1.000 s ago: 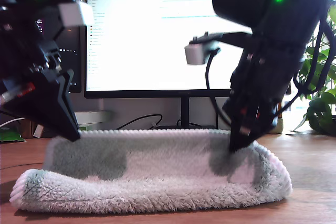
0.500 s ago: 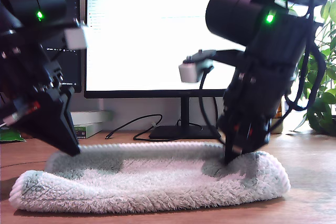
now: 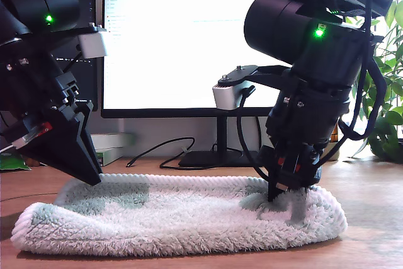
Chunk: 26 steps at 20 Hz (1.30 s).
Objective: Fold the tea towel to a neat square and place it to the right
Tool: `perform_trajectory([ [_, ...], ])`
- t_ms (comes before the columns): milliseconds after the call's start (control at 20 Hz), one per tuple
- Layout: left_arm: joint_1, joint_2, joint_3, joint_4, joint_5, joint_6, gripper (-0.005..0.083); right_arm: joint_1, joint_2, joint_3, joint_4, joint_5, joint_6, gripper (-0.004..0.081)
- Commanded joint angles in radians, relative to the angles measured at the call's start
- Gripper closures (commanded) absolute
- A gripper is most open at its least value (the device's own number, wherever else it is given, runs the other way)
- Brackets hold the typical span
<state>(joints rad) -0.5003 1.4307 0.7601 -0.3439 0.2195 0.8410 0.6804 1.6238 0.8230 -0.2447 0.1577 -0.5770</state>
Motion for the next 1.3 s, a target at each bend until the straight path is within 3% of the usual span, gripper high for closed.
perform_trajectory([
  [0,0.003,0.004,-0.001,0.010,0.008,-0.003,0.0563,0.000,0.017,0.006,0.010,0.019,0.000,0.0494],
  [150,0.011,0.004,-0.001,0.013,0.007,-0.005,0.0513,0.000,0.017,0.008,0.026,0.071,0.000,0.0427],
  [300,0.016,0.001,0.000,0.027,0.007,-0.028,0.0492,0.000,0.009,0.023,0.011,0.089,-0.001,0.0421],
  [800,0.016,-0.121,0.000,-0.023,0.008,-0.041,0.0492,0.000,-0.121,0.043,-0.090,0.026,0.003,0.0417],
  [950,0.016,-0.164,0.000,-0.056,0.009,-0.106,0.0493,0.000,-0.200,0.043,-0.130,0.019,0.005,0.0430],
  [1050,0.016,-0.191,0.000,-0.087,0.037,-0.172,0.0557,0.000,-0.249,0.043,-0.182,-0.018,0.032,0.0541],
  [1150,0.016,-0.209,0.000,-0.131,0.074,-0.212,0.0738,0.000,-0.275,0.043,-0.222,-0.072,0.047,0.0761],
  [1200,0.016,-0.216,0.000,-0.155,0.108,-0.215,0.0794,0.000,-0.279,0.043,-0.239,-0.104,0.056,0.0776],
  [1250,0.016,-0.221,0.000,-0.165,0.139,-0.239,0.0793,-0.002,-0.278,0.043,-0.262,-0.143,0.078,0.0782],
])
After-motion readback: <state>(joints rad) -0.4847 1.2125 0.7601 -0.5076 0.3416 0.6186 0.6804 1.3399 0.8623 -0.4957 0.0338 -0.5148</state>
